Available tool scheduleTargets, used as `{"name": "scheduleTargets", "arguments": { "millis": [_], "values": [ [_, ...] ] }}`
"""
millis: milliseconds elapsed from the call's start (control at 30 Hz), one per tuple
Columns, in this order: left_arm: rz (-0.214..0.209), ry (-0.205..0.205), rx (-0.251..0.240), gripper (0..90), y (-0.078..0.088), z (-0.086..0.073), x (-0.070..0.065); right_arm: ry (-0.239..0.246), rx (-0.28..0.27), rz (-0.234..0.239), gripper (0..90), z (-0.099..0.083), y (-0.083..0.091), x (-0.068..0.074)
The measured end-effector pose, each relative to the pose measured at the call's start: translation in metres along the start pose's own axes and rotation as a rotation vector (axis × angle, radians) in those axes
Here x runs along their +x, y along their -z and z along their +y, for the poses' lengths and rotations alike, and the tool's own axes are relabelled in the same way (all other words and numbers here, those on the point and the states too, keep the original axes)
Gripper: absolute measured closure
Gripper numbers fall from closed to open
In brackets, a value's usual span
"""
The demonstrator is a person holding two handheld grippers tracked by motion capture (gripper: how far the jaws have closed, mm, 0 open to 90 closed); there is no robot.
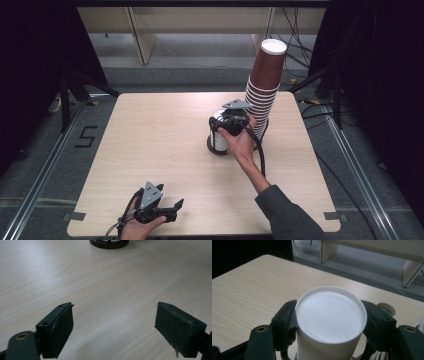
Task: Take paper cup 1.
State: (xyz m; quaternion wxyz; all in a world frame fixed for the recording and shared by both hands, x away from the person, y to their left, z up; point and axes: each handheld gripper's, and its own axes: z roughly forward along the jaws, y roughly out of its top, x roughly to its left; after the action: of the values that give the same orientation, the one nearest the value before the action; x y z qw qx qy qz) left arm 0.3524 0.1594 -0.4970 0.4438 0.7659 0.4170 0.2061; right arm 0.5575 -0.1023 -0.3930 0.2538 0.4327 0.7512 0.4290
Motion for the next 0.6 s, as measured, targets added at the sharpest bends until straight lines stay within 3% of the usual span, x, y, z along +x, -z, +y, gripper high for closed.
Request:
{"name": "scheduleTargets", "arguments": {
  "millis": [133, 333, 400, 600],
  "values": [
    [-0.005, 0.001, -0.003, 14.7, 0.0, 0.0, 0.0, -0.007, -0.026, -0.002, 34.4, 0.008, 0.008, 0.002],
    [-0.007, 0.003, -0.006, 14.7, -0.001, 0.0, -0.001, 0.049, -0.067, -0.029, 34.8, 0.026, 0.022, 0.002],
    [-0.006, 0.002, -0.002, 14.7, -0.001, 0.0, -0.001, 0.018, -0.074, -0.023, 34.8, 0.03, 0.026, 0.003],
    [-0.005, 0.003, -0.002, 14.7, -0.001, -0.001, 0.0, 0.036, -0.11, -0.002, 34.9, 0.041, 0.041, 0.006]
  ]
}}
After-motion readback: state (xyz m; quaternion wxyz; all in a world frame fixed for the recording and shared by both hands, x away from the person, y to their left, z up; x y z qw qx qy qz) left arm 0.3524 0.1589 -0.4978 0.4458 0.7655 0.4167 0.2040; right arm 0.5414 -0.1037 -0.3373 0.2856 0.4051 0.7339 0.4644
